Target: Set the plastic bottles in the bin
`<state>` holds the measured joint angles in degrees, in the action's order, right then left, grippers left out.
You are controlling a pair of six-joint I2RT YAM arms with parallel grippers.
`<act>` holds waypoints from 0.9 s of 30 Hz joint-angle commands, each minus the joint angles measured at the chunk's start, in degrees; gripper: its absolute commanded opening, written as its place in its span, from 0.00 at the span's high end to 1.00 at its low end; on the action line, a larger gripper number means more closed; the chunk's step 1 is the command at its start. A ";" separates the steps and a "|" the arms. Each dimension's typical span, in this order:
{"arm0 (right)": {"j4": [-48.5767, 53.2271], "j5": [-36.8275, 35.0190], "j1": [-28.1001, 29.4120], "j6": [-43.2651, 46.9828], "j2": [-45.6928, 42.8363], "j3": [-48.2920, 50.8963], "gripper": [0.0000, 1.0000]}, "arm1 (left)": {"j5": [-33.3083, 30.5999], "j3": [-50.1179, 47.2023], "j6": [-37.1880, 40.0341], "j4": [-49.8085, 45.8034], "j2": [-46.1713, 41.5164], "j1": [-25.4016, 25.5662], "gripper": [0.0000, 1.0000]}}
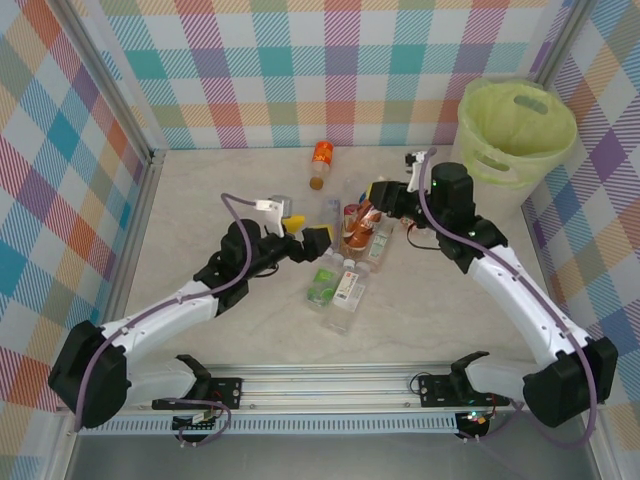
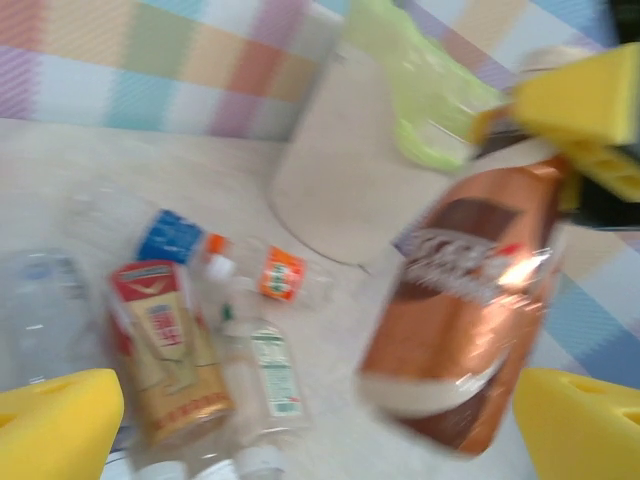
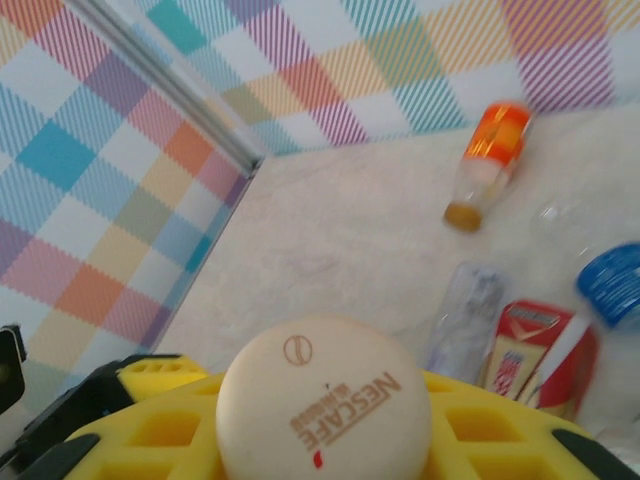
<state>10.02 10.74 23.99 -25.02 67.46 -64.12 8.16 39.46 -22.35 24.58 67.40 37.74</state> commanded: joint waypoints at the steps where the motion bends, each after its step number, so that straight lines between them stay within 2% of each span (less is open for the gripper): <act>1: -0.60 -10.20 -0.57 10.08 -3.03 -2.04 0.93 | -16.33 -3.71 -4.64 -2.24 -3.35 0.02 0.00; 4: -3.59 -14.72 -2.08 15.37 -3.83 -3.37 0.93 | -20.35 -6.63 -7.38 -3.04 -5.66 -0.83 0.00; 14: -14.90 -24.46 -10.73 29.70 0.52 -11.86 0.92 | -18.39 -8.48 -9.02 -7.62 -7.16 -2.05 0.00; 17: -19.79 -26.92 -15.66 29.64 2.80 -13.74 0.92 | -17.69 -8.50 -9.05 -7.44 -6.50 -2.14 0.00; 21: -30.14 -31.04 -22.68 25.15 6.67 -13.89 0.92 | -16.09 -8.17 -8.59 -7.18 -5.40 -2.23 0.00; 25: -42.31 -35.76 -25.80 25.57 12.95 -13.41 0.91 | -15.09 -7.91 -8.76 -7.24 -5.09 -2.23 0.00; 27: -42.88 -36.27 -26.66 25.56 16.25 -15.24 0.90 | -14.71 -7.82 -8.64 -7.75 -5.32 -2.23 0.00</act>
<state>-23.49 -22.09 -2.02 0.69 80.58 -76.93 -7.79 31.59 -30.65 17.43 62.17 36.21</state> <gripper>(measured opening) 0.366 0.999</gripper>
